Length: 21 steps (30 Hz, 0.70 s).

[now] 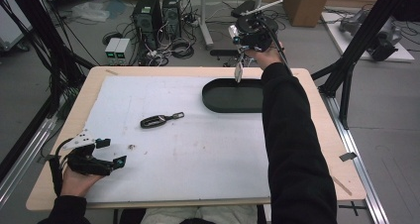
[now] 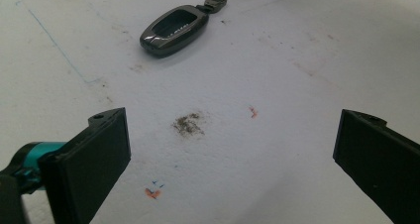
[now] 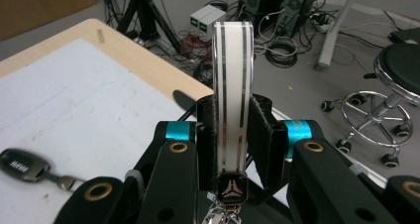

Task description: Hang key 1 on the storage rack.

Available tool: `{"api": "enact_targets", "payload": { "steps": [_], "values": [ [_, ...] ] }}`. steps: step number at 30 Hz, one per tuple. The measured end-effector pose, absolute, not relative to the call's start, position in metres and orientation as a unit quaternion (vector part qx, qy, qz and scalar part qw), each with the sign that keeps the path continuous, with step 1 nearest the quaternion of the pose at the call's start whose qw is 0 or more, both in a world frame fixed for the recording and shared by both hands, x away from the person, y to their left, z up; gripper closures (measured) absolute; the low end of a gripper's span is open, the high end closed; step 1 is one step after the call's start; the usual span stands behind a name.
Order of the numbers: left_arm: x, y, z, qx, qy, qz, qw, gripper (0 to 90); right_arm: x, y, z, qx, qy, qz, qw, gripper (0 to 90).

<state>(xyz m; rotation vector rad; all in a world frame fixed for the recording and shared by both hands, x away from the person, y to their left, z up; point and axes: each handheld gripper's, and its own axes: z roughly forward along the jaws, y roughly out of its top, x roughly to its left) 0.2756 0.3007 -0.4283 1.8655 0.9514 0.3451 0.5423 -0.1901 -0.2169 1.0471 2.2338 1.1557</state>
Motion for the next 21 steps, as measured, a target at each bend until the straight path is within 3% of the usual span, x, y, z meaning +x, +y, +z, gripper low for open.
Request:
{"api": "enact_targets", "payload": {
  "steps": [21],
  "values": [
    [0.278,0.302,-0.431,0.775,0.389,0.134,0.481,1.7,0.569,-0.173,-0.215,0.420,0.776,0.417,0.218,75.1]
  ]
}}
